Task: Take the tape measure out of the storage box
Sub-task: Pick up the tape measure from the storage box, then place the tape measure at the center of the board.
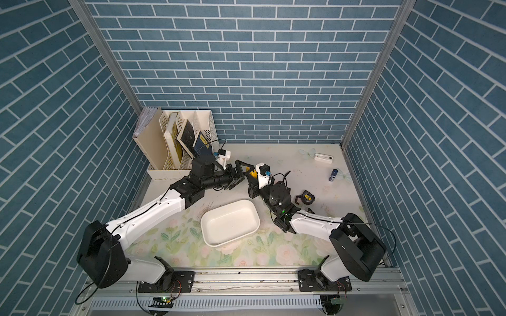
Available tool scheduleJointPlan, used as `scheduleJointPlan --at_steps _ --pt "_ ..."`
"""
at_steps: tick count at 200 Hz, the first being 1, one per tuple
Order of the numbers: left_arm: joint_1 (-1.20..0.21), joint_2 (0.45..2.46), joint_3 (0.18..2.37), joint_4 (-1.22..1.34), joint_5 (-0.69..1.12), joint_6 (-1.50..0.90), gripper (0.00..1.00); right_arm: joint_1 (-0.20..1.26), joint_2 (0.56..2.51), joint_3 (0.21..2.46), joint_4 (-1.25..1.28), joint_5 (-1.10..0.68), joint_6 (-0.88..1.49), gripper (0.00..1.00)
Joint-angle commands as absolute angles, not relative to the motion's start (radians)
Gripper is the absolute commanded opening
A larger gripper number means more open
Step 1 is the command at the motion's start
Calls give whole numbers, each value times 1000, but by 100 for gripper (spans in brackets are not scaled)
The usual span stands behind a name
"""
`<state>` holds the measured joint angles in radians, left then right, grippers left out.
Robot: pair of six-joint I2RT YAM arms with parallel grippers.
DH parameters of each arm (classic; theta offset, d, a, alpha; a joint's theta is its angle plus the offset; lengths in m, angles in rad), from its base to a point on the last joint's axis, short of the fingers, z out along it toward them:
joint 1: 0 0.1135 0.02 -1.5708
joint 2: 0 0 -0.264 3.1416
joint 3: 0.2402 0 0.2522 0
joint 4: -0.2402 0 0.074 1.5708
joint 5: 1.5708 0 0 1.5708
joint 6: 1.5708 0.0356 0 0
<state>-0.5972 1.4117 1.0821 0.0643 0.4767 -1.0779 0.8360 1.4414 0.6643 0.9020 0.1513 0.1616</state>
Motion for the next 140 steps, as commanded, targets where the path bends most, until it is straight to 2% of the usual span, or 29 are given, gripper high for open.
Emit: scheduleJointPlan --at_steps 1,66,108,140 --pt "-553 1371 1006 146 509 -1140 100 840 1361 686 751 284 67 0" --pt "-498 1337 820 363 517 -1460 96 907 1179 550 541 555 -12 0" --pt "-498 1352 780 398 527 -1594 96 992 1212 554 448 726 -62 0" --pt "-501 1378 672 544 565 -1718 95 1037 1271 574 361 870 -25 0"
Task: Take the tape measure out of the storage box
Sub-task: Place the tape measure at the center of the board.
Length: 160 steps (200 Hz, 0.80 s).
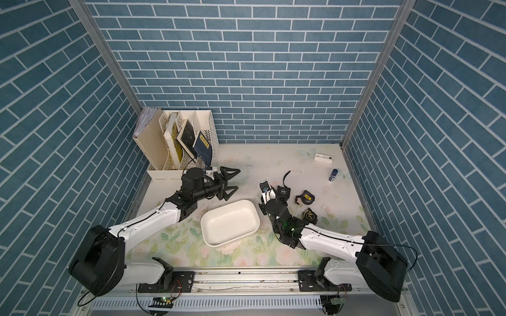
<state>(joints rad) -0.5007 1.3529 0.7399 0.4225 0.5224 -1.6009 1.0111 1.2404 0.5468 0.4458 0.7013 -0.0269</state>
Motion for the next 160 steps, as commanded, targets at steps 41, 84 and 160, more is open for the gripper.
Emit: scheduleJointPlan --at_steps 41,84,160 --pt "-508 1474 723 510 728 -1630 95 1059 1306 579 250 999 91 0" --pt "-507 1504 736 370 802 -1515 95 1114 1422 637 111 1143 147 0" --pt "-484 1534 742 96 877 -1220 95 1160 1582 776 -285 1182 518 0"
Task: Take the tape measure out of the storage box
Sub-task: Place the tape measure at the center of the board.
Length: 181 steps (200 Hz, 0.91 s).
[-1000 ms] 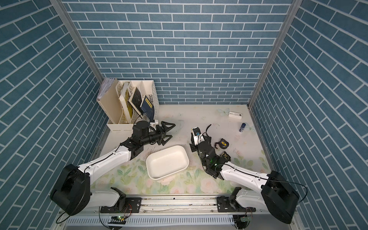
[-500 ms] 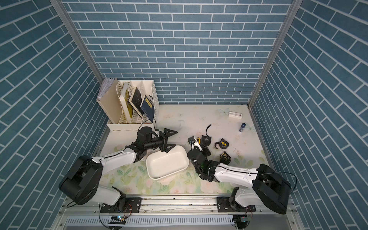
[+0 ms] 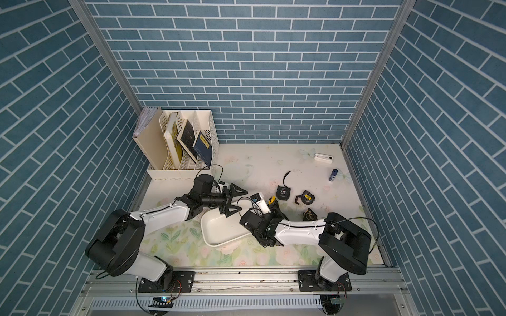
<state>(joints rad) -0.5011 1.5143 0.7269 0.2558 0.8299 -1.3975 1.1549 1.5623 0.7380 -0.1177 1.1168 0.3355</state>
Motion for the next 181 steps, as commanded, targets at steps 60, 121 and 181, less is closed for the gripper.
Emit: scheduleJointPlan --at_steps 60,121,181 --pt "-419 1570 723 10 914 -1033 95 1159 1684 892 -603 1151 867 0" --pt "-413 1566 756 -1 930 -988 96 1115 1784 939 -778 1047 1061 0" --pt "-410 1559 784 -38 913 -951 96 1009 1712 859 -649 937 993 0"
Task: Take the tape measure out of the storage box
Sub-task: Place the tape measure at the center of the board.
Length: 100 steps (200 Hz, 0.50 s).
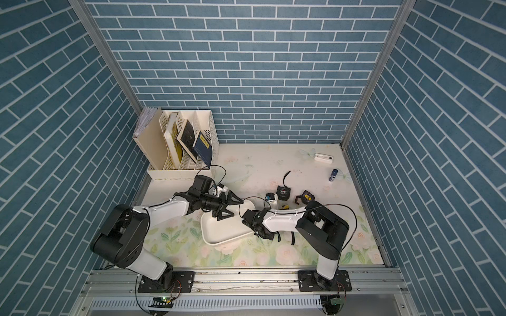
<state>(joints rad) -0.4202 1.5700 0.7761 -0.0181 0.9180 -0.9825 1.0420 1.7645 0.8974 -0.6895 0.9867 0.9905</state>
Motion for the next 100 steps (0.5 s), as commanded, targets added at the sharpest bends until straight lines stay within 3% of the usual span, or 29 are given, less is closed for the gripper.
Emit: scheduleJointPlan --at_steps 1,100 --pt "-410 1559 784 -38 914 -951 96 1008 1710 857 -646 935 991 0" --pt "-408 1511 803 -73 867 -966 96 893 1685 797 -462 766 859 0"
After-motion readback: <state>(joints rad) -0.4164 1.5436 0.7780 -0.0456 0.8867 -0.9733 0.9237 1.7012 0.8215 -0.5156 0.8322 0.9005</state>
